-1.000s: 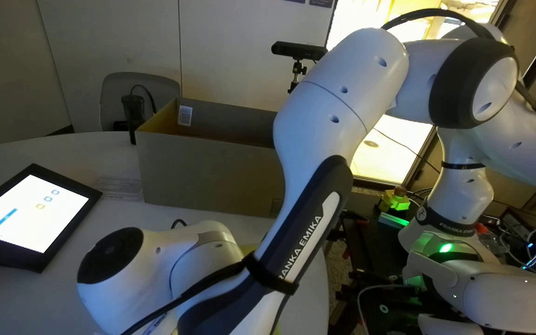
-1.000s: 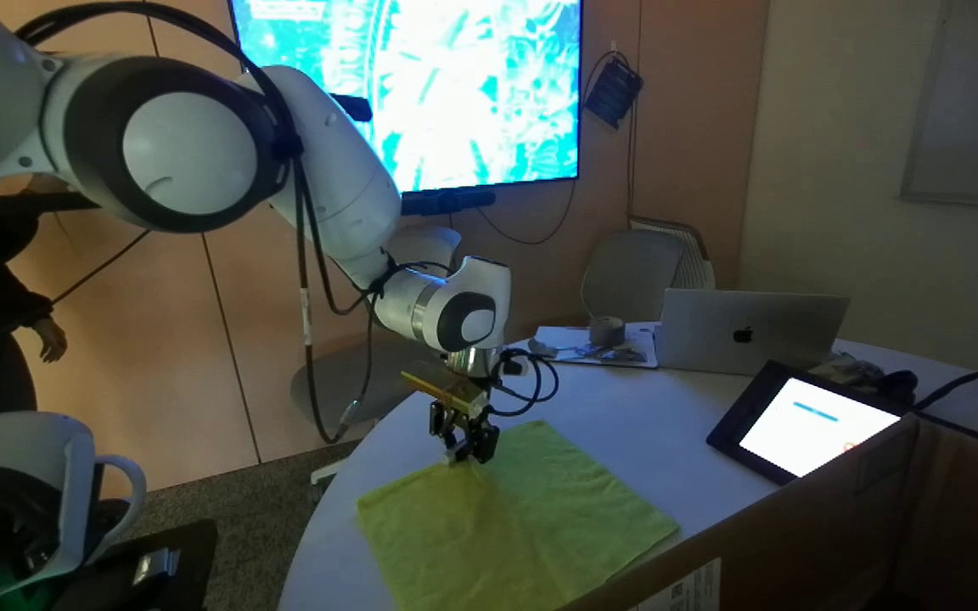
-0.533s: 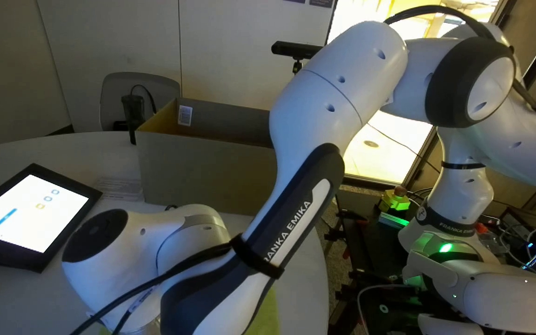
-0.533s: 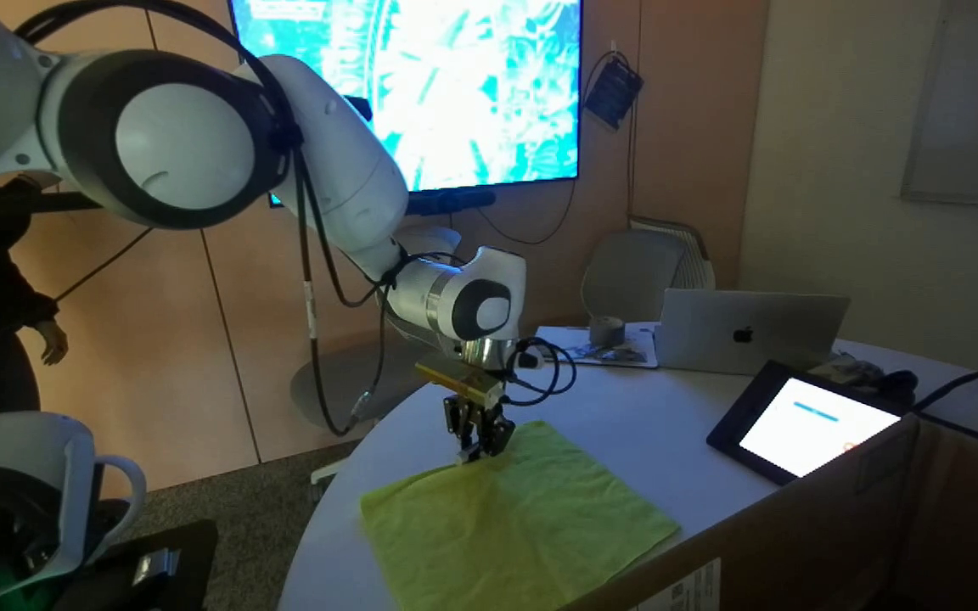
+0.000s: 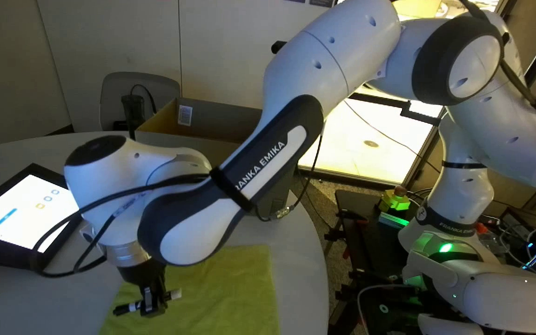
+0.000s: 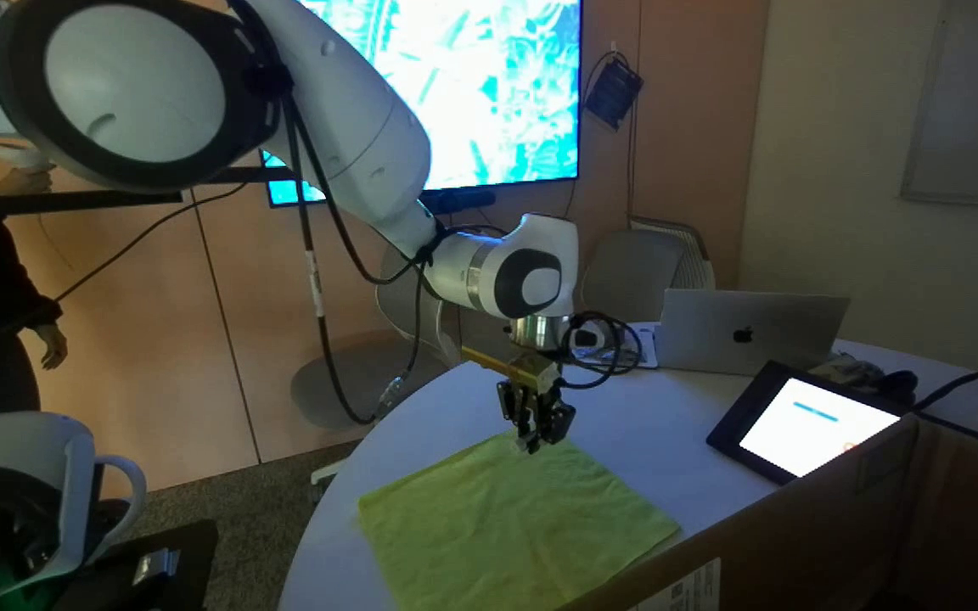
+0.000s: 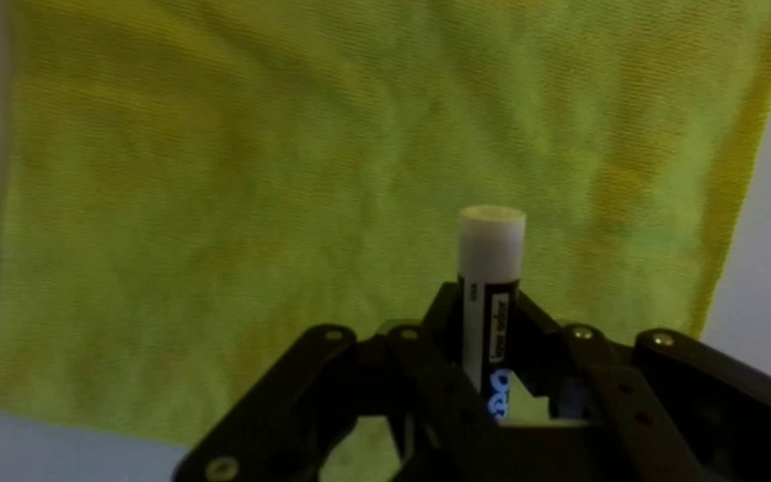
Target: Put the marker on the towel, fold the towel, and then put the folded towel in the box
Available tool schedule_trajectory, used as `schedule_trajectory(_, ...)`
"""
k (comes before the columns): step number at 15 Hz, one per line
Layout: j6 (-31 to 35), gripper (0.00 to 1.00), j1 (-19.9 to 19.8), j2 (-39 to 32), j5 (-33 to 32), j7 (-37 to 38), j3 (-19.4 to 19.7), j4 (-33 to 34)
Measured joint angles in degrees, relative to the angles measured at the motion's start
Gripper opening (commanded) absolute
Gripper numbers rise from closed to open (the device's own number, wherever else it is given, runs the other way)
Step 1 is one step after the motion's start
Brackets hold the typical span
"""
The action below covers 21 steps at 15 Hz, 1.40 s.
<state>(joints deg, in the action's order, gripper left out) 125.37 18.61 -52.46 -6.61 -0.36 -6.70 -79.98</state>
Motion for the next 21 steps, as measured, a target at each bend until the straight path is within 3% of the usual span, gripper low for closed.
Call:
schedule_trajectory(7,1.8,0.19,-5.3,2.0,0.2,0.2,1.5,-5.1)
schedule_trajectory(16,7.1,0.2,-6.1,6.0,2.3,0.9,-0.7,-16.1)
schedule_trajectory(17,7.4,0.27,-6.0,6.4,2.3,1.1,-0.8,-17.1)
schedule_trajectory(18,8.0,0.39,-5.9,6.5,2.3,1.4,-0.7,-18.0)
schedule_trajectory(21,10.1,0.61,-5.8,6.4,2.3,2.2,0.5,-20.3)
